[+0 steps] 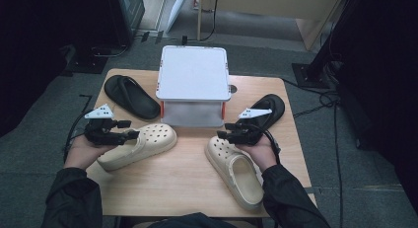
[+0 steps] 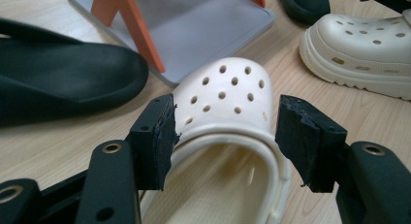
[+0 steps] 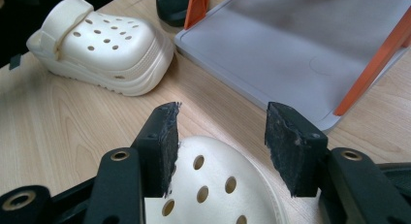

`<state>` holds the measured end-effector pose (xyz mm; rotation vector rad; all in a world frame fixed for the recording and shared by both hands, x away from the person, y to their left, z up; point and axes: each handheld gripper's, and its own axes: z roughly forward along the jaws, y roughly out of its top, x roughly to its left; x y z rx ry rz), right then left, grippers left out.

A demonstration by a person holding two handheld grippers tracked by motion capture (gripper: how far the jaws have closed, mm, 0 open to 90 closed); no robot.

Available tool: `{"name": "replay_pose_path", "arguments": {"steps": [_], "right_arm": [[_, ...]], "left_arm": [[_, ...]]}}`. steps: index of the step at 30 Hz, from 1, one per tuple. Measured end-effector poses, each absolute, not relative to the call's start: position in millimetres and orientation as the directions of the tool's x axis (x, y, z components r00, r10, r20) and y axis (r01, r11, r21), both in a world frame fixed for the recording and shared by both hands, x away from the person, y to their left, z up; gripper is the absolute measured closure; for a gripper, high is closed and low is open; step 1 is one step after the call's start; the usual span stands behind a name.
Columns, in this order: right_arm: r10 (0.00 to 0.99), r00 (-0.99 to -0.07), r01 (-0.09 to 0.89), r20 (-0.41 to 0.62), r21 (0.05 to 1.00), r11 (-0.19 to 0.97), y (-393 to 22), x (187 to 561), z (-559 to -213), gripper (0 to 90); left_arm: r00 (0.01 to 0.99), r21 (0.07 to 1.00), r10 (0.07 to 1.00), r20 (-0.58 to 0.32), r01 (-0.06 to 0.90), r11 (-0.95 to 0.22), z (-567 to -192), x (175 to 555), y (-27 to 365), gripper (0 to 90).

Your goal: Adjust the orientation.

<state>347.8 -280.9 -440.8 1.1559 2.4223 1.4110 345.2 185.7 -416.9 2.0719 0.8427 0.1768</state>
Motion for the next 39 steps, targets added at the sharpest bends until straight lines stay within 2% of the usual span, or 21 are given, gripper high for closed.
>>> {"name": "replay_pose_path", "arguments": {"steps": [6, 23, 31, 35, 39], "right_arm": [[0.66, -0.7, 0.562, 0.273, 0.781, 0.273, -282, 348, -441, 46.5], [0.649, -0.712, 0.541, 0.269, 0.799, 0.262, -280, 344, -435, 47.9], [0.626, -0.735, 0.511, 0.261, 0.819, 0.259, -273, 336, -424, 49.9], [0.62, -0.742, 0.505, 0.255, 0.821, 0.267, -271, 334, -423, 50.6], [0.618, -0.743, 0.505, 0.256, 0.82, 0.268, -270, 333, -422, 50.8]], "left_arm": [[0.777, 0.758, 0.603, -0.181, 0.501, -0.417, -428, 350, 196, 40.6], [0.763, 0.74, 0.617, -0.193, 0.526, -0.42, -445, 359, 213, 44.2], [0.73, 0.766, 0.652, -0.205, 0.534, -0.358, -439, 356, 239, 54.5], [0.713, 0.75, 0.672, -0.201, 0.553, -0.363, -445, 359, 248, 62.9], [0.682, 0.733, 0.704, -0.198, 0.58, -0.355, -454, 366, 256, 65.8]]}}
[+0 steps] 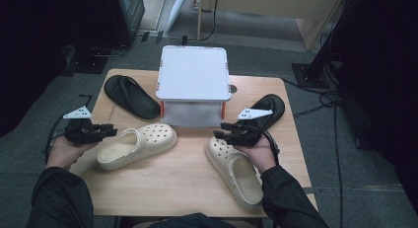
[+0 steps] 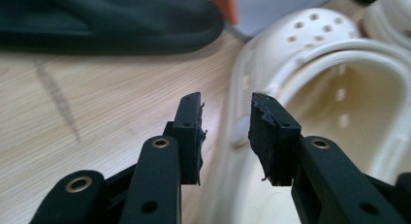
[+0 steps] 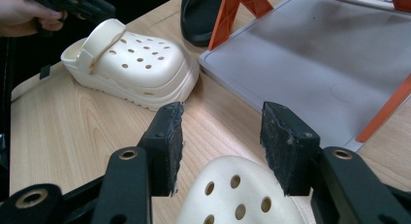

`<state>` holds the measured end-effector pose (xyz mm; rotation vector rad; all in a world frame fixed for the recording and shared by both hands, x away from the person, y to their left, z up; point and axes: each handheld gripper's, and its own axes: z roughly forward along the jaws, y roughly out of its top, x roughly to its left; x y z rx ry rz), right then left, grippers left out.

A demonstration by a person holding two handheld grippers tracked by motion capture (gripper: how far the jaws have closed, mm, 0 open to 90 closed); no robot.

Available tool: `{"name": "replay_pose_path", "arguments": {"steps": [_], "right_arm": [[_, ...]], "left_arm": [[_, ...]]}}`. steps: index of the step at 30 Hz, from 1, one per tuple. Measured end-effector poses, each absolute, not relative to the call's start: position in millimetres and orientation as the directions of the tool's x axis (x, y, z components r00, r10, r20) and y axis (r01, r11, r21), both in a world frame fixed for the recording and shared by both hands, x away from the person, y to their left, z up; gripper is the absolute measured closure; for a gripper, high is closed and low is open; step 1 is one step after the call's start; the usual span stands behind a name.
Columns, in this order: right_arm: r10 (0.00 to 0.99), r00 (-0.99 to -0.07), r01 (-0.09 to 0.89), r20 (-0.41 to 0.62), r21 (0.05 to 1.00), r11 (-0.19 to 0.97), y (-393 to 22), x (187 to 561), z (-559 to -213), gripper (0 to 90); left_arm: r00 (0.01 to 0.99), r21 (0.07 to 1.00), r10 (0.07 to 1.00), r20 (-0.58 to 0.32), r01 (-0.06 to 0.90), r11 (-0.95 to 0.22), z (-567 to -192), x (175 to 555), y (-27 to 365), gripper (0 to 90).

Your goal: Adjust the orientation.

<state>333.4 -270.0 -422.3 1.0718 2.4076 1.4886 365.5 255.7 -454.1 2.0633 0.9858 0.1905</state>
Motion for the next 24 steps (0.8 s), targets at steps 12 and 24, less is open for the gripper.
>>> {"name": "replay_pose_path", "arguments": {"steps": [12, 24], "right_arm": [[0.587, -0.775, 0.454, 0.233, 0.852, 0.262, -248, 324, -404, 54.3], [0.567, -0.798, 0.444, 0.205, 0.836, 0.322, -197, 313, -389, 59.3]], "left_arm": [[0.668, 0.692, 0.707, -0.232, 0.624, -0.363, -467, 369, 253, 70.2], [0.672, 0.684, 0.682, -0.287, 0.642, -0.345, -470, 361, 243, 74.1]]}}
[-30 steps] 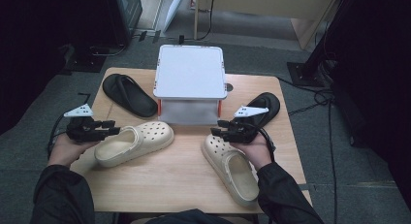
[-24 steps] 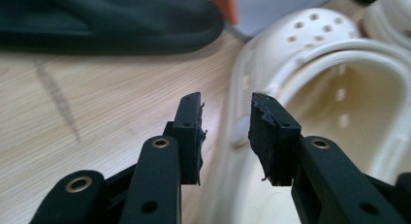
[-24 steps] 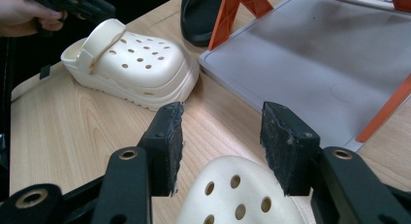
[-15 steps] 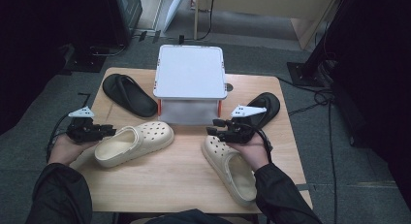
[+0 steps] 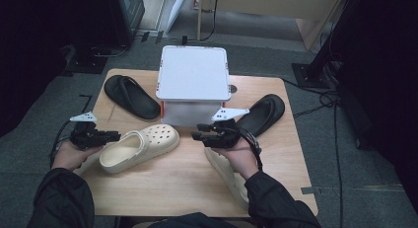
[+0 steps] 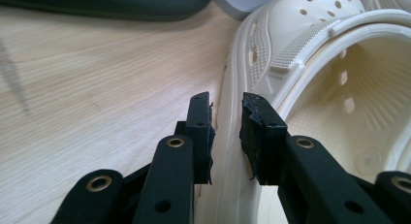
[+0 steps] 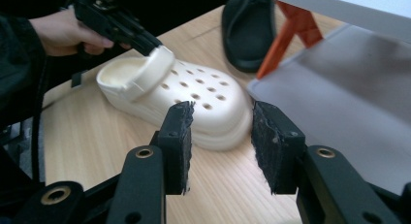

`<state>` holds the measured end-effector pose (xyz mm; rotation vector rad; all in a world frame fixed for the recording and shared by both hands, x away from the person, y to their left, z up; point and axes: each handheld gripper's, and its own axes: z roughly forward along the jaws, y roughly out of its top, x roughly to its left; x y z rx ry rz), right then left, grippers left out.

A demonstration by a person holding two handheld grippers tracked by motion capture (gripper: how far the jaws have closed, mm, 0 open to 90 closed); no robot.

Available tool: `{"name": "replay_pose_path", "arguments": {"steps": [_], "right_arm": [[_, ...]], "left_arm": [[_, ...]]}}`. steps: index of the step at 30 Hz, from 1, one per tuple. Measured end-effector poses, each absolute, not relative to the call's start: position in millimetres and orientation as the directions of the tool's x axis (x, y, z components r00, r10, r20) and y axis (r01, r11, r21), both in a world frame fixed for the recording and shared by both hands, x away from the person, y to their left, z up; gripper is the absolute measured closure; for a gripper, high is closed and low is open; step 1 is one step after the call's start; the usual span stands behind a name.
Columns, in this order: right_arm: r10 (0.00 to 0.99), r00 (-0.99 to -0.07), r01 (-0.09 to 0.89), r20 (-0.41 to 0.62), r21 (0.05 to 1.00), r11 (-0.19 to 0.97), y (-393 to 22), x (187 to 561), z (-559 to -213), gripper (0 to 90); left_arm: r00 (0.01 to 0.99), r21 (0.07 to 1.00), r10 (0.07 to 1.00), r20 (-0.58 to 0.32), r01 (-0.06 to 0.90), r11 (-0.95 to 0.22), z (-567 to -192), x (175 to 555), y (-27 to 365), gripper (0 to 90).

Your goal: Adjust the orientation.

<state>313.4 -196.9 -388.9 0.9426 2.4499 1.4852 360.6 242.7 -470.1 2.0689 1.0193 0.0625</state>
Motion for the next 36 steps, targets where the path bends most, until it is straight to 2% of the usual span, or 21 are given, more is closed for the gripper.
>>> {"name": "replay_pose_path", "arguments": {"steps": [10, 17, 19, 23, 29, 36], "right_arm": [[0.516, -0.825, 0.449, 0.23, 0.822, 0.351, -151, 302, -403, 59.8], [0.516, -0.821, 0.474, 0.246, 0.797, 0.374, -129, 299, -425, 63.8], [0.513, -0.821, 0.476, 0.249, 0.795, 0.376, -127, 298, -428, 65.0], [0.523, -0.821, 0.476, 0.228, 0.779, 0.408, -119, 295, -444, 73.7], [0.554, -0.804, 0.504, 0.216, 0.743, 0.44, -111, 297, -468, 74.6], [0.581, -0.791, 0.503, 0.193, 0.744, 0.439, -113, 303, -473, 76.9]], "left_arm": [[0.734, 0.666, 0.611, -0.297, 0.617, -0.418, -469, 355, 214, 73.7], [0.735, 0.657, 0.615, -0.284, 0.617, -0.433, -473, 357, 209, 66.7], [0.734, 0.65, 0.619, -0.28, 0.619, -0.44, -474, 357, 209, 66.8], [0.735, 0.634, 0.606, -0.304, 0.631, -0.447, -477, 359, 209, 70.6], [0.737, 0.632, 0.605, -0.3, 0.629, -0.453, -478, 358, 206, 71.9], [0.747, 0.627, 0.586, -0.314, 0.626, -0.464, -479, 356, 203, 73.2]]}}
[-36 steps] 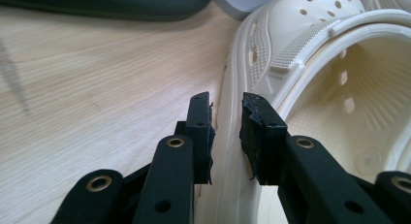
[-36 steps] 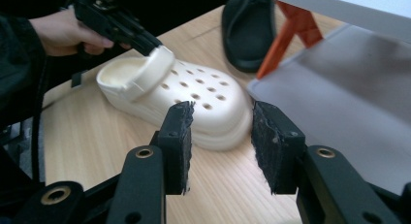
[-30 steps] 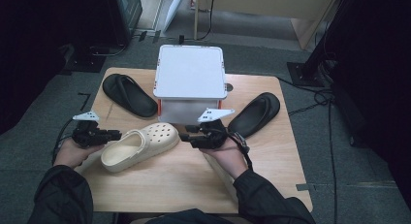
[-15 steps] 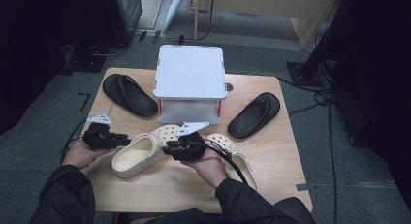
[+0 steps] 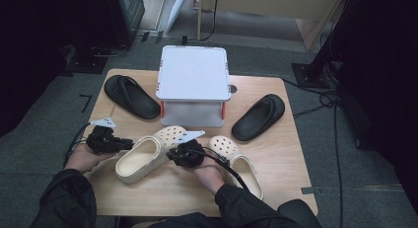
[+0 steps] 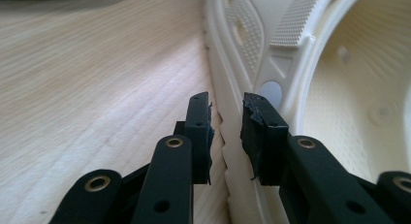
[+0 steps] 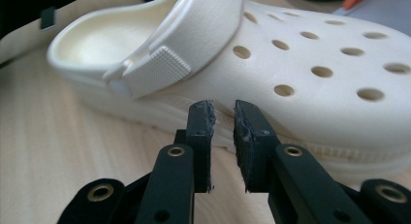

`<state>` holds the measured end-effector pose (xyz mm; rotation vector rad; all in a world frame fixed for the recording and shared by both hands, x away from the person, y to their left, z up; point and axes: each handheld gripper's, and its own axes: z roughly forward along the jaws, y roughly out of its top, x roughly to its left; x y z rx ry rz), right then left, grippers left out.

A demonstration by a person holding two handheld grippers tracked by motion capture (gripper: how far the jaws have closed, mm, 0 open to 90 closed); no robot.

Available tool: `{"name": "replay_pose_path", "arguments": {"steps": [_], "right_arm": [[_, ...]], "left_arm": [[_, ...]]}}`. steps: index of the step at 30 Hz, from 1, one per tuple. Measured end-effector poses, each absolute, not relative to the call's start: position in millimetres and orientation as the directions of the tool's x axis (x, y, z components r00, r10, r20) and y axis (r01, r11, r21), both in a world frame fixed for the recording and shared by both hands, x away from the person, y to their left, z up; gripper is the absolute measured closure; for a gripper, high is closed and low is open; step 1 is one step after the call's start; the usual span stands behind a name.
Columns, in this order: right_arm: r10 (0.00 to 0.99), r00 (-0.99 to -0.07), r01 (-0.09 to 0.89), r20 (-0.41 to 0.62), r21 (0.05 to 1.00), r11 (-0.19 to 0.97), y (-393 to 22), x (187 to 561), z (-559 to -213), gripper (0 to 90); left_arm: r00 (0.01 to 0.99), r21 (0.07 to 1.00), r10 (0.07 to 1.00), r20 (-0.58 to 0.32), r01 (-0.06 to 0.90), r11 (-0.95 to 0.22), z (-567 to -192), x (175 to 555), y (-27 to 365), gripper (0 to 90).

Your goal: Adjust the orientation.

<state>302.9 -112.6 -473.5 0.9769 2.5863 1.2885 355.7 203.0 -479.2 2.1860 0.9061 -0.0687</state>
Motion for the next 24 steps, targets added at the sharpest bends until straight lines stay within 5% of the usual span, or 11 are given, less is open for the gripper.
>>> {"name": "replay_pose_path", "arguments": {"steps": [24], "right_arm": [[0.673, -0.692, 0.611, 0.262, 0.71, 0.352, -136, 314, -473, 68.2]], "left_arm": [[0.802, 0.644, 0.486, -0.348, 0.581, -0.498, -475, 343, 166, 72.3]]}}
